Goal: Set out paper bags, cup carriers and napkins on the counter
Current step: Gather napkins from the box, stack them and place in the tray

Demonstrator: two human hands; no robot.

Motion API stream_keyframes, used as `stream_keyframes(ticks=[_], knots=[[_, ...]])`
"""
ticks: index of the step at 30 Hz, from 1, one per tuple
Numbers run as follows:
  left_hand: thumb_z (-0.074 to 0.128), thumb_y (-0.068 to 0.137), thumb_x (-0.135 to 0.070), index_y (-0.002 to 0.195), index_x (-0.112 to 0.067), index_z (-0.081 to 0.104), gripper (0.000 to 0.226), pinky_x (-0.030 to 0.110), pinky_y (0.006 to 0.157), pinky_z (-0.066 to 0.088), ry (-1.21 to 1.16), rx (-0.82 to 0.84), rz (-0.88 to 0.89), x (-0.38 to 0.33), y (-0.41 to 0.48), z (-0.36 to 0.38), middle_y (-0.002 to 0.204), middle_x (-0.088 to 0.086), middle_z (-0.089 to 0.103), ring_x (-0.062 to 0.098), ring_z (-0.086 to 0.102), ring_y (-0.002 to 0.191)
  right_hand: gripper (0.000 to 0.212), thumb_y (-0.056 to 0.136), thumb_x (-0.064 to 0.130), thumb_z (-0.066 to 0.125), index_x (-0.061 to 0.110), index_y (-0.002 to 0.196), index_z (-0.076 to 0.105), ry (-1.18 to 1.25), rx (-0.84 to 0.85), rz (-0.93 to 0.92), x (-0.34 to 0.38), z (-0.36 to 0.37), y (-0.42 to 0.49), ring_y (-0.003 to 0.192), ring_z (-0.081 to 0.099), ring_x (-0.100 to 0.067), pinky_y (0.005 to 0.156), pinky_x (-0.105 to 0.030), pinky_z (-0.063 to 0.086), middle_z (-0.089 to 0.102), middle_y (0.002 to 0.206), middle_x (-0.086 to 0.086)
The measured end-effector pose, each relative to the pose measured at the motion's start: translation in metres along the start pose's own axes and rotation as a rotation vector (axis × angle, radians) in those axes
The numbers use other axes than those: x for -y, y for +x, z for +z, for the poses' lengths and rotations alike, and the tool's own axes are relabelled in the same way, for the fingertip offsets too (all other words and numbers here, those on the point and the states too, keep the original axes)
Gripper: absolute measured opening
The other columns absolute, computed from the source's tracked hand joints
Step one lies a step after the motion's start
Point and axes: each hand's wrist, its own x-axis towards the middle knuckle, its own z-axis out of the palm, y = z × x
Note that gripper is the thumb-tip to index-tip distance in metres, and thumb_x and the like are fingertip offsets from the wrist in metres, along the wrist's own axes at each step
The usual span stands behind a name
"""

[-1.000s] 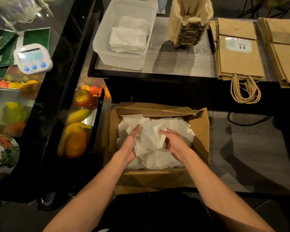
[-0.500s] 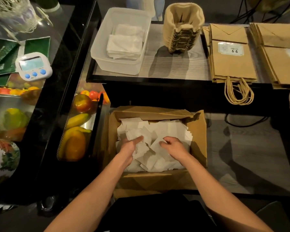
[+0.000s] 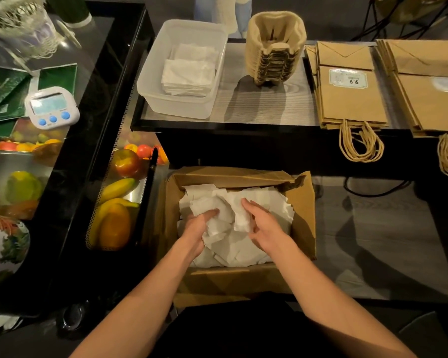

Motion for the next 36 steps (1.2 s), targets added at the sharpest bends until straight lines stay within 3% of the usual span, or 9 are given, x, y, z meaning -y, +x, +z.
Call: stream_keyframes(ticks=[5,11,16,19,23,27,32,34,36], knots=[[0.078,0.085,-0.011,0.117,-0.012,0.07,0.033,0.057,0.1,0.054,0.024,0.162,-0.002,0.0,-0.014,0.003,0.113,0.016,0.076,0.037,0.071,0.107,0.049,0.088,0.027,0.078,0.01,0.131,0.06,0.227,-0.073,0.183,-0.013,0.011,0.01,0.109,0.069,-0.04,0.096,-0.057,0.055,0.072,0.118,-0.018],[0.074,0.086,-0.006,0.108,-0.008,0.072,0.022,0.046,0.087,0.059,0.051,0.199,-0.037,0.001,-0.022,0.005,0.117,0.021,0.073,0.036,0.071,0.105,0.048,0.089,0.026,0.078,0.004,0.126,0.057,0.356,-0.135,0.285,-0.018,0.011,0.009,0.104,0.07,-0.042,0.076,-0.053,0.061,0.071,0.116,-0.023],[0.07,0.092,-0.015,0.128,-0.011,0.064,0.037,0.049,0.094,0.057,-0.093,0.257,-0.036,0.001,-0.026,0.003,0.115,0.015,0.075,0.034,0.071,0.107,0.042,0.088,0.028,0.078,0.023,0.127,0.063,0.15,-0.269,0.044,-0.013,0.003,0.013,0.107,0.069,-0.034,0.093,-0.053,0.057,0.071,0.121,-0.01],[0.062,0.099,-0.021,0.131,-0.007,0.062,0.036,0.051,0.101,0.054,-0.177,0.281,-0.052,-0.001,-0.028,0.004,0.122,0.018,0.072,0.033,0.07,0.111,0.031,0.093,0.019,0.073,0.024,0.121,0.063,0.096,-0.196,-0.092,0.001,0.003,-0.002,0.098,0.072,-0.021,0.074,-0.037,0.061,0.073,0.113,-0.006],[0.052,0.103,-0.039,0.12,-0.012,0.072,0.037,0.046,0.084,0.059,-0.165,0.307,-0.004,-0.003,-0.034,0.011,0.116,0.019,0.074,0.032,0.074,0.099,0.04,0.098,0.024,0.066,0.026,0.137,0.053,-0.342,-0.056,-0.306,0.001,0.019,-0.022,0.109,0.065,-0.015,0.071,-0.018,0.054,0.065,0.125,0.002],[0.037,0.095,-0.073,0.131,-0.017,0.065,0.072,0.056,0.102,0.05,-0.214,0.369,-0.028,0.002,-0.034,0.013,0.127,0.019,0.07,0.035,0.068,0.117,0.049,0.104,0.03,0.056,0.026,0.151,0.042,-0.806,-0.063,-0.428,-0.018,0.028,-0.018,0.138,0.045,-0.015,0.102,-0.023,0.043,0.049,0.15,0.004],[0.063,0.096,-0.047,0.14,-0.007,0.06,0.059,0.056,0.111,0.044,-0.198,0.416,-0.01,0.006,-0.032,0.007,0.131,0.023,0.066,0.038,0.064,0.121,0.046,0.104,0.021,0.055,0.027,0.149,0.045,-0.717,-0.108,-0.456,-0.022,0.028,-0.019,0.132,0.048,-0.009,0.086,-0.004,0.038,0.052,0.148,0.001],[0.066,0.096,-0.04,0.13,-0.006,0.066,0.049,0.051,0.101,0.053,-0.207,0.418,-0.024,0.006,-0.034,0.007,0.123,0.023,0.069,0.037,0.066,0.114,0.047,0.104,0.021,0.056,0.026,0.149,0.046,-0.723,-0.088,-0.447,-0.024,0.029,-0.018,0.129,0.048,-0.007,0.077,0.001,0.038,0.052,0.148,0.0],[0.065,0.095,-0.032,0.117,-0.006,0.071,0.035,0.044,0.083,0.061,-0.211,0.404,-0.032,0.005,-0.035,0.009,0.108,0.019,0.074,0.033,0.07,0.101,0.048,0.105,0.024,0.053,0.026,0.152,0.042,-0.781,-0.067,-0.446,-0.027,0.029,-0.016,0.14,0.044,-0.015,0.092,-0.009,0.039,0.047,0.153,0.0]])
